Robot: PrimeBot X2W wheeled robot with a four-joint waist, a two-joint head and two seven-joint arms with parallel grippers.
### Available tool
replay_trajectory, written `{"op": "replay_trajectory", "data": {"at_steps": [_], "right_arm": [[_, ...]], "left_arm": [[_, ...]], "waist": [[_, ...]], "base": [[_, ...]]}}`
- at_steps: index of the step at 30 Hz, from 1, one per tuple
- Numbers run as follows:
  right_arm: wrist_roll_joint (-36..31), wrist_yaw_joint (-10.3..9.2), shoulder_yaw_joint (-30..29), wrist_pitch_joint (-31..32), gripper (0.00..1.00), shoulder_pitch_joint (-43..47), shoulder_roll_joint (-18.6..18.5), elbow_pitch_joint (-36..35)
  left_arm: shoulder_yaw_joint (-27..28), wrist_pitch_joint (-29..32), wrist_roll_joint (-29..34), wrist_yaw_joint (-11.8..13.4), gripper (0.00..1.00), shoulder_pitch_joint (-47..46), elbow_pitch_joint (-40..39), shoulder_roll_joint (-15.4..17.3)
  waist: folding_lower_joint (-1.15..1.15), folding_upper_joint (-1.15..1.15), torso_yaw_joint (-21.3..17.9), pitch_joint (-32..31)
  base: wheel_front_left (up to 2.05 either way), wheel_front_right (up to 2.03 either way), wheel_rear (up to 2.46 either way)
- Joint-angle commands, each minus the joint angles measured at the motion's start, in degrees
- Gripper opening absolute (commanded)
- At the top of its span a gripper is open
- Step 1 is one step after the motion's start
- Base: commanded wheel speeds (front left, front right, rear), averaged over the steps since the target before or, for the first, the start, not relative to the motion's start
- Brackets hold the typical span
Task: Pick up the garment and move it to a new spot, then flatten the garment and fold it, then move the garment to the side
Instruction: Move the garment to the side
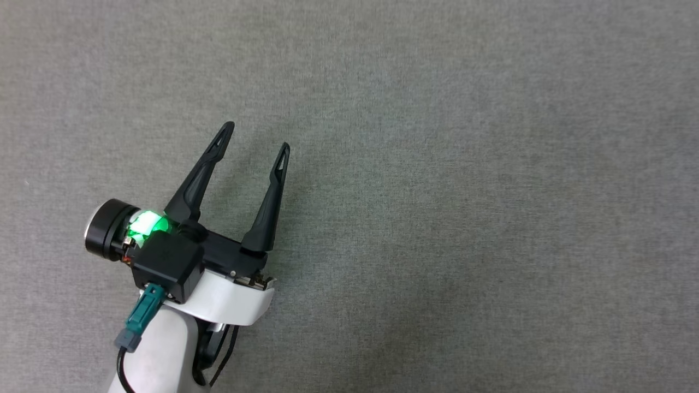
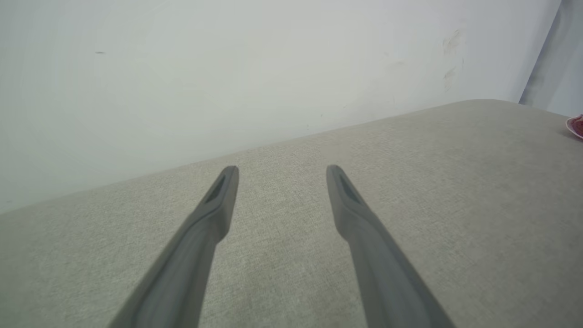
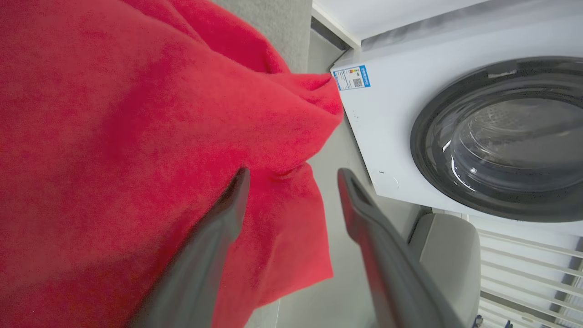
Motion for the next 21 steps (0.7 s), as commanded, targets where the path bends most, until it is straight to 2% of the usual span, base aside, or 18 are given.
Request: {"op": "replay_trajectory", "data": {"at_steps": [1,9,16,21], "right_arm": [[-0.7,-0.11,-0.7,0.3,1.00,0.2,2.0,-2.6],[2.6,-0.11,0.8,-3.4,1.00,1.1,8.6,-13.5],[7.6,-0.10,2.7,-7.9,1.00,4.3,17.6,-25.9],[10.6,-0.10,3.3,-10.4,1.00,9.5,25.6,-34.4]], "left_arm": [[0.7,-0.1,-0.3,-0.1,1.00,1.2,0.7,-0.6],[2.8,-0.1,-0.7,0.4,1.00,4.7,3.7,-1.6],[5.1,-0.1,-1.0,0.9,1.00,8.8,5.4,-2.9],[6.7,-0.1,-2.1,1.1,1.00,11.3,6.6,-3.8]], "waist": [[-0.01,0.00,-0.5,-3.9],[-0.01,0.00,-0.6,-12.3],[-0.01,0.00,-0.4,-18.7],[-0.01,0.00,-0.3,-21.9]], "base": [[0.00,0.00,0.00],[0.00,0.00,0.00],[0.00,0.00,0.00],[0.00,0.00,0.00]]}}
